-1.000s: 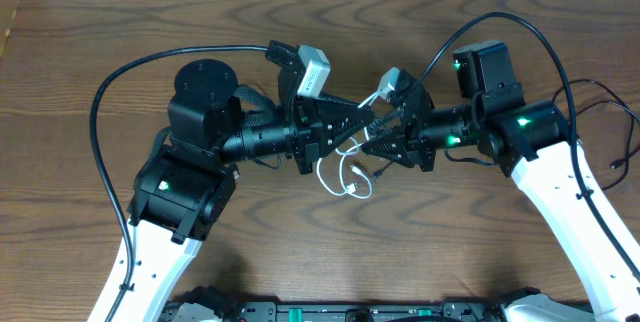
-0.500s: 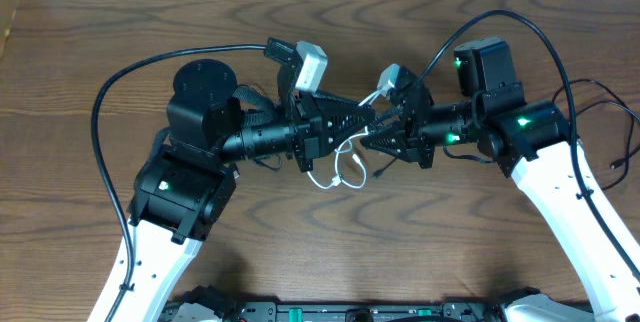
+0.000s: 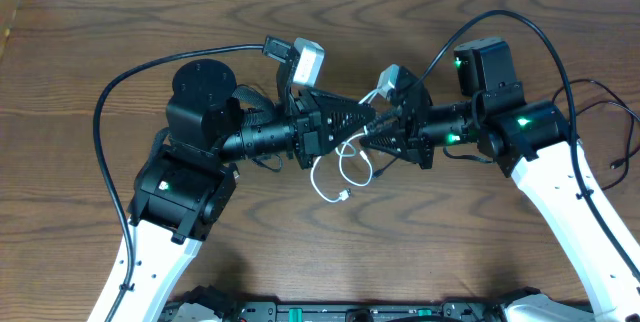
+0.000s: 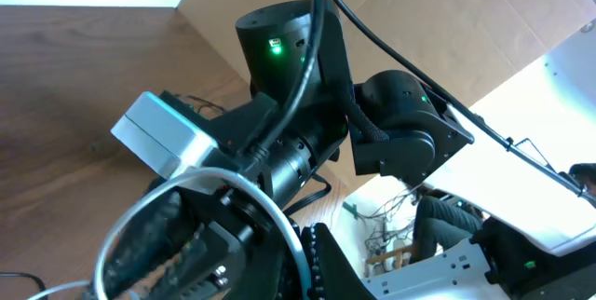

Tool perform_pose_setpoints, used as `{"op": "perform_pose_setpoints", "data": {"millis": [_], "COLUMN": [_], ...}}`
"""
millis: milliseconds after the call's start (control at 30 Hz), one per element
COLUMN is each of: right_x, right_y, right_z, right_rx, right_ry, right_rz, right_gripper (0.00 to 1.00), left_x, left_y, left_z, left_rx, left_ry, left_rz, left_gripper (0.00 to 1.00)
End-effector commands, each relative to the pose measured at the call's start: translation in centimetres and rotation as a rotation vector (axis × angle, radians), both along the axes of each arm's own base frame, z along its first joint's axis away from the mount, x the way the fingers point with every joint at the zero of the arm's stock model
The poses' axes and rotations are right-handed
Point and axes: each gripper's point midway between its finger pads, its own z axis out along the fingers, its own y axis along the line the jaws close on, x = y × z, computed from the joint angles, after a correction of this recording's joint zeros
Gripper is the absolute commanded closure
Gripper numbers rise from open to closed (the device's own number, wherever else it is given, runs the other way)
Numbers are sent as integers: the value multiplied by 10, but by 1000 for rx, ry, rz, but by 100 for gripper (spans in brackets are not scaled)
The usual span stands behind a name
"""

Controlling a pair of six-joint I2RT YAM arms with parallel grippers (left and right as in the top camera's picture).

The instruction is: Untangle cables

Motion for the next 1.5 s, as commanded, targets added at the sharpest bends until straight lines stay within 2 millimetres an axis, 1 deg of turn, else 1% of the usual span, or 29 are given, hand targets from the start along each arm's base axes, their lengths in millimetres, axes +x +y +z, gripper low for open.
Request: {"op": "perform_pose_setpoints", "data": {"millis": [0,67,200,267,300,333,367,400,467,533,567,633,700,767,900,967,1067,1133,1233,1333,1467], "right_x": [-8,-9,-10,-5,0,6,14,28,47,65,74,89,102,111,124,127,126,125,120,108,87], "right_y": [4,5,8,4,0,-5,-11,-25,-48,-75,-92,-123,-157,-190,-232,-260,-300,-319,-345,-376,-414], "right_z": [5,6,4,-3,-10,-17,-25,-37,-50,-59,-61,-60,-54,-45,-29,-22,-14,-12,-15,-19,-24], "right_rx": [31,34,21,-21,-64,-110,-163,-252,-374,-493,-554,-650,-723,-753,-673,-590,-431,-300,-151,-91,-92], "right_ry": [4,5,1,-5,0,11,20,29,20,-13,-38,-84,-120,-137,-101,-54,45,135,263,333,369], "right_rz": [38,43,45,14,-25,-77,-140,-252,-414,-573,-662,-823,-1003,-1186,-1401,-1542,-1735,-1810,-1874,-1965,-2082], "right_gripper": [91,99,99,99,99,99,99,99,99,99,99,99,99,99,99,99,99,99,99,99,99], "left_x": [-4,-3,-2,-1,-1,-1,0,3,14,24,28,36,39,41,42,41,40,38,37,37,37], "left_y": [1,1,1,1,0,0,0,2,9,20,26,42,55,65,79,85,91,92,93,93,93], "left_z": [12,12,11,9,6,2,-3,-14,-40,-66,-79,-101,-116,-125,-136,-140,-146,-148,-149,-149,-150], "left_rx": [-15,-14,-13,-5,6,20,39,76,164,269,322,428,503,560,637,665,698,707,711,713,713], "left_ry": [-26,-26,-25,-34,-39,-45,-50,-39,16,57,74,115,144,150,165,175,189,198,203,205,206], "left_rz": [4,8,11,8,6,2,0,17,93,173,211,300,364,404,458,478,497,496,494,493,493], "left_gripper": [93,93,93,92,83,76,72,70,69,66,62,51,44,42,42,42,42,42,42,42,42]}}
